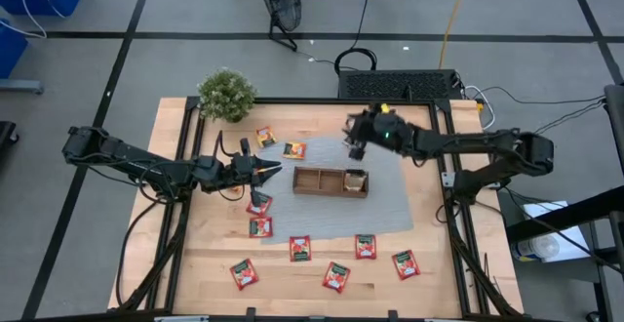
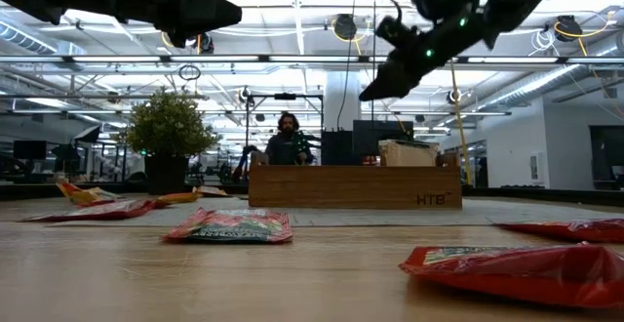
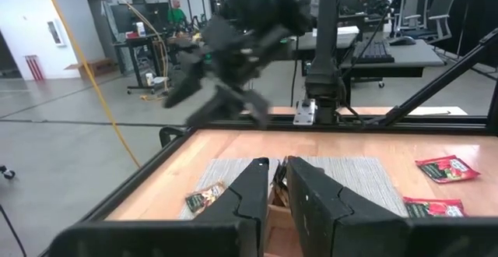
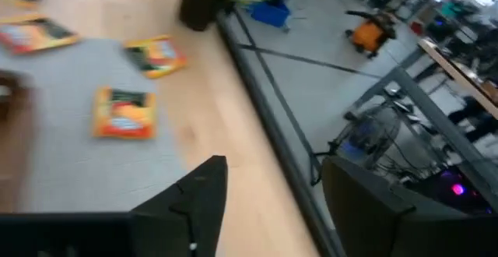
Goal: Pick & Place Tea
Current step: Put the brown tea bag into the right section of the wooden organizer
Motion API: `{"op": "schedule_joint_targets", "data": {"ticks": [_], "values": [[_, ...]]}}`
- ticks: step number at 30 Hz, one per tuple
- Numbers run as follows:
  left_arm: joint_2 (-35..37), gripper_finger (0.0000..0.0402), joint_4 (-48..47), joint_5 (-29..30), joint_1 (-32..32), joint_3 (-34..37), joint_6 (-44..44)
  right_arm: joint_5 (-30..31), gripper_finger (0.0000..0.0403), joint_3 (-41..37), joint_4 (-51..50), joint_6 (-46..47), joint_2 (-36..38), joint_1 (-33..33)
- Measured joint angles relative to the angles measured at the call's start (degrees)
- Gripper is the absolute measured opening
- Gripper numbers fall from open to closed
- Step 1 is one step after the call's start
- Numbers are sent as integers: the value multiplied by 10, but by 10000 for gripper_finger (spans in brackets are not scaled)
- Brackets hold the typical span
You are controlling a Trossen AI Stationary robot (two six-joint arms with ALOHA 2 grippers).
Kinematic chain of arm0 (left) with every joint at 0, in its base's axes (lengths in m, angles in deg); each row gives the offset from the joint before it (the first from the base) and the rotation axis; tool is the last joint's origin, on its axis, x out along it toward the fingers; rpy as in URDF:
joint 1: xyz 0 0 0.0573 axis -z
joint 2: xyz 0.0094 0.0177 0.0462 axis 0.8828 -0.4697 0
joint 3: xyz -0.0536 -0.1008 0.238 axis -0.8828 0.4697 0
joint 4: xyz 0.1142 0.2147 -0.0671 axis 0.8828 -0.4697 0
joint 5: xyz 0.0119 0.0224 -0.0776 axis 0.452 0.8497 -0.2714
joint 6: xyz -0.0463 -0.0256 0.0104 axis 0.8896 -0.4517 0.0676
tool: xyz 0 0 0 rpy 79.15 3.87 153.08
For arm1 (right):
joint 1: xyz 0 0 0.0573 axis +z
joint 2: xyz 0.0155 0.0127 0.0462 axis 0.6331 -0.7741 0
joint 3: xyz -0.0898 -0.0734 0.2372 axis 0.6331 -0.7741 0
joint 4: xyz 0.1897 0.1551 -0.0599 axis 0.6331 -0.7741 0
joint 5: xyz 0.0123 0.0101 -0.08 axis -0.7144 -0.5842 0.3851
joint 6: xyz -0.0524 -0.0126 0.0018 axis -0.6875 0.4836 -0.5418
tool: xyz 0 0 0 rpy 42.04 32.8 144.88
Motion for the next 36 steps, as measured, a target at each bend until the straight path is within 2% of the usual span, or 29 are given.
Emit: {"op": "schedule_joint_targets", "data": {"ticks": [4, 9, 14, 20, 29, 32, 36], "values": [[0, 58, 0, 0, 0, 0, 0, -93, 210, 2, -4, 42, -20, -92], [0, 58, 0, 0, 0, 0, 0, -149, 212, 34, -136, 97, -85, -147], [0, 58, 0, 0, 0, 0, 0, -149, 224, 52, -184, 106, -149, -119], [0, 58, 0, 0, 0, 0, 0, -147, 239, 65, -237, 132, -180, -82], [0, 58, 0, 0, 0, 0, 0, -134, 242, 68, -244, 132, -224, -87], [0, 58, 0, 0, 0, 0, 0, -131, 235, 68, -247, 132, -229, -87], [0, 58, 0, 0, 0, 0, 0, -132, 197, 67, -252, 132, -224, -87]]}}
